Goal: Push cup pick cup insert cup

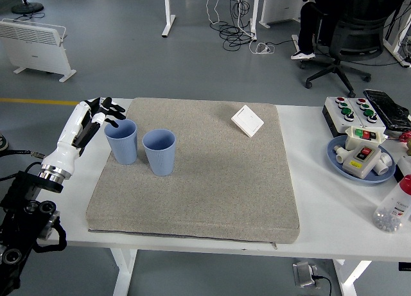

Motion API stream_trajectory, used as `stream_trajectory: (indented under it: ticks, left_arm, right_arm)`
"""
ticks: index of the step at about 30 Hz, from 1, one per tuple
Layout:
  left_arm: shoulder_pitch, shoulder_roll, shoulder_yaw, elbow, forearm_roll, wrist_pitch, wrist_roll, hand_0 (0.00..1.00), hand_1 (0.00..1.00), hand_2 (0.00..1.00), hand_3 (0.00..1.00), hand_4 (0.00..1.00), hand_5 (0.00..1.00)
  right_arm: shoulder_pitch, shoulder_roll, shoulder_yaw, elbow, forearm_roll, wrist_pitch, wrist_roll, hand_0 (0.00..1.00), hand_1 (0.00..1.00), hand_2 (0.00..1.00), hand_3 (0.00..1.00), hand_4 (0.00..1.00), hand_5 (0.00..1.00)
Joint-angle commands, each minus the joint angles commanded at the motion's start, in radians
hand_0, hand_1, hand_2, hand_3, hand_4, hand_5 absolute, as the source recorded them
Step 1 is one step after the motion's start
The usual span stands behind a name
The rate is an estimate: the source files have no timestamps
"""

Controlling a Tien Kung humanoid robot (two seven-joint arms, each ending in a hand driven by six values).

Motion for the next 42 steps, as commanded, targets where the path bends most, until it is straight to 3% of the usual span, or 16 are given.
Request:
stream_trajectory:
  ticks: [2, 3, 5, 8, 9, 11, 16, 20, 21, 25, 32, 38, 39, 42]
  left_arm:
    - [-0.043, 0.012, 0.000, -0.005, 0.065, -0.039, 0.062, 0.487, 0.541, 0.529, 0.539, 0.767, 0.880]
    - [-0.071, 0.019, 0.004, -0.001, 0.109, -0.071, 0.098, 0.772, 0.784, 0.840, 0.820, 0.882, 0.589]
    - [-0.116, 0.027, 0.020, 0.012, 0.193, -0.126, 0.152, 0.772, 0.784, 0.840, 0.820, 0.882, 0.589]
    - [-0.179, 0.035, 0.065, 0.039, 0.322, -0.187, 0.194, 0.772, 0.784, 0.840, 0.820, 0.882, 0.589]
    - [-0.203, 0.039, 0.089, 0.055, 0.361, -0.207, 0.203, 0.875, 0.899, 0.990, 0.980, 0.949, 0.538]
    - [-0.226, 0.041, 0.115, 0.067, 0.436, -0.221, 0.209, 0.875, 0.899, 0.990, 0.980, 0.949, 0.538]
    - [-0.345, 0.035, 0.255, 0.162, 0.588, -0.293, 0.230, 0.895, 0.925, 0.998, 0.992, 0.984, 0.513]
    - [-0.406, 0.026, 0.327, 0.221, 0.645, -0.322, 0.225, 0.895, 0.925, 0.998, 0.992, 0.984, 0.513]
    - [-0.415, 0.024, 0.338, 0.231, 0.654, -0.325, 0.224, 0.898, 0.933, 0.998, 0.981, 0.965, 0.422]
    - [-0.458, 0.011, 0.390, 0.289, 0.689, -0.342, 0.223, 0.898, 0.933, 0.998, 0.981, 0.965, 0.422]
    - [-0.481, -0.021, 0.398, 0.365, 0.708, -0.378, 0.232, 0.886, 0.928, 0.998, 0.972, 0.953, 0.386]
    - [-0.500, -0.041, 0.413, 0.425, 0.727, -0.374, 0.223, 0.862, 0.918, 0.998, 0.970, 0.947, 0.374]
    - [-0.501, -0.042, 0.413, 0.430, 0.729, -0.373, 0.222, 0.826, 0.891, 0.998, 0.941, 0.919, 0.312]
    - [-0.506, -0.050, 0.415, 0.456, 0.723, -0.372, 0.210, 0.826, 0.891, 0.998, 0.941, 0.919, 0.312]
  right_arm:
    - [-0.001, 0.000, -0.001, 0.000, 0.000, 0.000, -0.001, 0.764, 0.671, 0.705, 0.569, 0.110, 0.474]
    - [-0.001, 0.000, -0.002, 0.000, 0.002, -0.001, -0.001, 0.764, 0.671, 0.706, 0.569, 0.110, 0.474]
    - [-0.001, -0.001, -0.004, 0.000, 0.003, -0.001, -0.002, 0.764, 0.671, 0.706, 0.569, 0.110, 0.474]
    - [-0.002, -0.001, -0.007, 0.000, 0.006, -0.001, -0.002, 0.764, 0.671, 0.706, 0.569, 0.110, 0.474]
    - [-0.002, -0.001, -0.008, 0.000, 0.008, -0.002, -0.003, 0.764, 0.671, 0.705, 0.569, 0.111, 0.474]
    - [-0.002, -0.001, -0.009, 0.000, 0.009, -0.002, -0.003, 0.764, 0.671, 0.705, 0.569, 0.111, 0.474]
    - [-0.002, -0.001, -0.015, 0.000, 0.011, -0.004, -0.005, 0.764, 0.671, 0.705, 0.570, 0.111, 0.473]
    - [-0.001, -0.003, -0.019, 0.000, 0.013, -0.004, -0.005, 0.764, 0.671, 0.705, 0.570, 0.111, 0.473]
    - [0.000, -0.003, -0.019, 0.000, 0.013, -0.005, -0.005, 0.764, 0.672, 0.705, 0.570, 0.112, 0.471]
    - [0.001, -0.004, -0.023, 0.000, 0.013, -0.005, -0.006, 0.764, 0.672, 0.705, 0.570, 0.112, 0.471]
    - [0.003, -0.006, -0.029, 0.000, 0.016, -0.005, -0.005, 0.764, 0.672, 0.705, 0.570, 0.111, 0.472]
    - [0.005, -0.007, -0.035, 0.000, 0.013, -0.005, -0.006, 0.764, 0.673, 0.705, 0.570, 0.112, 0.470]
    - [0.006, -0.007, -0.036, 0.000, 0.014, -0.005, -0.006, 0.764, 0.673, 0.705, 0.570, 0.112, 0.472]
    - [0.007, -0.008, -0.040, 0.000, 0.012, -0.005, -0.007, 0.764, 0.673, 0.705, 0.570, 0.112, 0.472]
